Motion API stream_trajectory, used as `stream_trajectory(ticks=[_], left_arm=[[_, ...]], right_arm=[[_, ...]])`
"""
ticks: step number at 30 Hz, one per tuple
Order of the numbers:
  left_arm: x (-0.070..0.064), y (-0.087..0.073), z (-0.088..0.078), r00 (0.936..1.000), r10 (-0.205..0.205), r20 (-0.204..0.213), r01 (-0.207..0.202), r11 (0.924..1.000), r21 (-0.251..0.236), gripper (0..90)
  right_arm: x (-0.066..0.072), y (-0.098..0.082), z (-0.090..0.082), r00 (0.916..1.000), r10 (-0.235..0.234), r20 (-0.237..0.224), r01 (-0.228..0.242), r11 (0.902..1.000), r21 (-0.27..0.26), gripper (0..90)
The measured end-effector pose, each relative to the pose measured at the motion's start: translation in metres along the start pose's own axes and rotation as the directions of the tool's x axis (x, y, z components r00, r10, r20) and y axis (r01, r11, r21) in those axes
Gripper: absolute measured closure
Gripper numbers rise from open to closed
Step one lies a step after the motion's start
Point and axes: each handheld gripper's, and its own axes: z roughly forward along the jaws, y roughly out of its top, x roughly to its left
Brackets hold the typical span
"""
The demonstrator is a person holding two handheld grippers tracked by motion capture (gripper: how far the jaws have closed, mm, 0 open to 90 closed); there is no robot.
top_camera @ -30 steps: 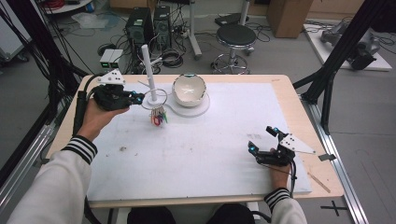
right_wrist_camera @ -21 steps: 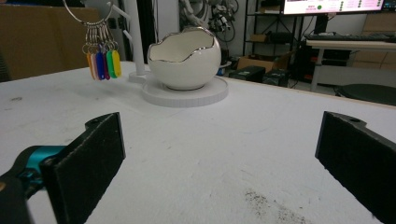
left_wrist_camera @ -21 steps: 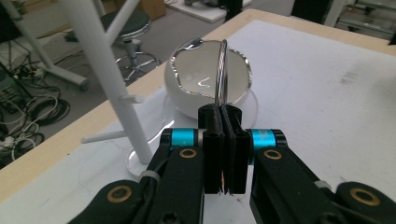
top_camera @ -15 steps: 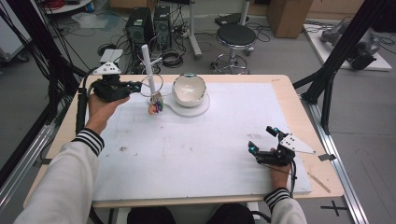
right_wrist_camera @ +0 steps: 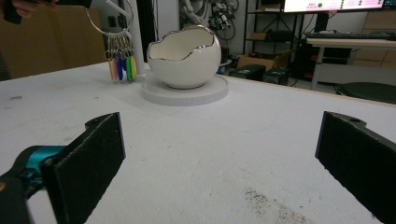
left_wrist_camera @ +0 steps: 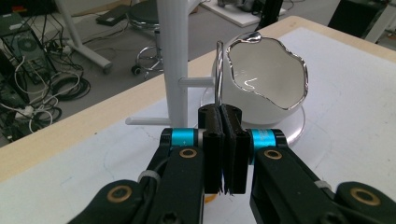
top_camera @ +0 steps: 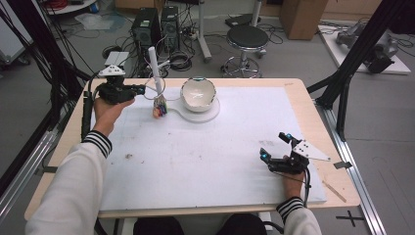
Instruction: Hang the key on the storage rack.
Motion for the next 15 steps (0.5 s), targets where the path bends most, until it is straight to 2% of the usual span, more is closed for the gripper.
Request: stream_trajectory(ticks=[1, 4, 7, 15], left_arm=[[0.001, -0.001, 0.001, 0.9999, -0.017, 0.001, 0.017, 0.9999, -0.001, 87.4], [0.004, -0.002, 0.004, 0.9998, -0.019, -0.01, 0.019, 0.9997, 0.015, 87.4], [0.007, -0.005, 0.007, 0.9991, -0.041, -0.013, 0.041, 0.999, 0.017, 87.3], [0.013, -0.008, 0.014, 0.9984, -0.054, -0.017, 0.055, 0.9981, 0.027, 87.2]], right_arm=[[0.0, 0.0, 0.0, 1.0, -0.001, 0.0, 0.001, 1.0, 0.001, 0.9], [0.0, 0.0, 0.0, 1.0, 0.001, 0.0, -0.001, 1.0, 0.001, 0.9], [0.0, 0.0, 0.0, 1.0, 0.001, 0.0, -0.001, 1.0, 0.001, 0.9], [0.0, 0.0, 0.0, 1.0, 0.0, 0.0, 0.0, 1.0, 0.001, 0.9]])
